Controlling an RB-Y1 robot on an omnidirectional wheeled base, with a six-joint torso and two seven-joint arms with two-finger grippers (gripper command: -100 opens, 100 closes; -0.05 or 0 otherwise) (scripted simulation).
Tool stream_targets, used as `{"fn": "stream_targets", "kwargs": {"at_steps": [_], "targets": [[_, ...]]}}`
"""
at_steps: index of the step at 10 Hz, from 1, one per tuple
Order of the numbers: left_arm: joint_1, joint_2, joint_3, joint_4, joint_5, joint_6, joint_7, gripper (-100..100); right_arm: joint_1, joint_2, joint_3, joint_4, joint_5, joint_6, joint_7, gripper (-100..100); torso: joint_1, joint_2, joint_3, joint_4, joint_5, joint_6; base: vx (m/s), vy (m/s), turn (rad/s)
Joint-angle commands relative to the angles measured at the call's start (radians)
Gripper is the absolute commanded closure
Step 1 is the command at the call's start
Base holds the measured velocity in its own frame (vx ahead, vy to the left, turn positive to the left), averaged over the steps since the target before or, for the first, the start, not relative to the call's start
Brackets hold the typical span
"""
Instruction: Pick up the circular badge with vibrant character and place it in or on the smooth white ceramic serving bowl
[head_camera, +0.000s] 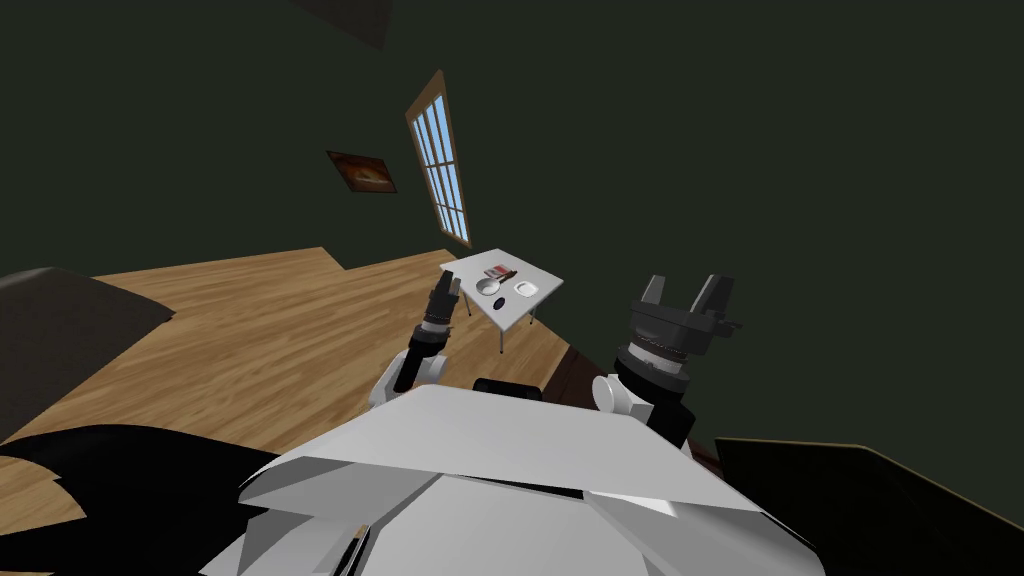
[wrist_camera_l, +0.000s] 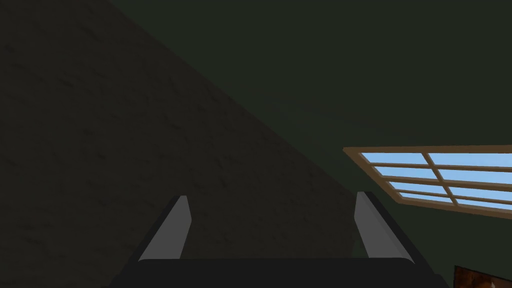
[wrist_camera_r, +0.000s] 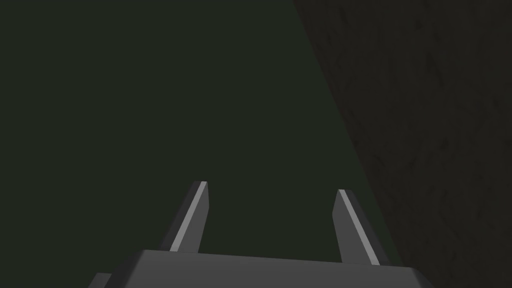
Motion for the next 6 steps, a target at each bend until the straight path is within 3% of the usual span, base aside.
{"fn": "stream_targets", "kwargs": {"at_steps": [1, 3, 4, 6], "targets": [[-0.034, 0.009, -0.008, 0.05, -0.021, 0.003, -0.05, -100, 0.0, 0.0, 0.0, 0.0, 0.0, 0.0, 0.0, 0, 0.0, 0.0, 0.0, 0.0, 0.0, 0.0, 0.038, 0.042, -0.02], [-0.069, 0.014, -0.022, 0.114, -0.049, -0.002, -0.106, -100, 0.0, 0.0, 0.0, 0.0, 0.0, 0.0, 0.0, 0, 0.0, 0.0, 0.0, 0.0, 0.0, 0.0, 0.038, 0.049, -0.027], [-0.069, 0.014, -0.022, 0.127, -0.049, -0.002, -0.115, -100, 0.0, 0.0, 0.0, 0.0, 0.0, 0.0, 0.0, 0, 0.001, -0.001, 0.0, 0.0, 0.0, 0.0, 0.024, 0.039, -0.012], [-0.107, 0.017, -0.036, 0.198, -0.079, -0.008, -0.179, -100, 0.0, 0.0, 0.0, 0.0, 0.0, 0.0, 0.0, 0, -0.001, 0.001, 0.0, 0.0, 0.0, 0.0, 0.026, 0.032, -0.02]]}}
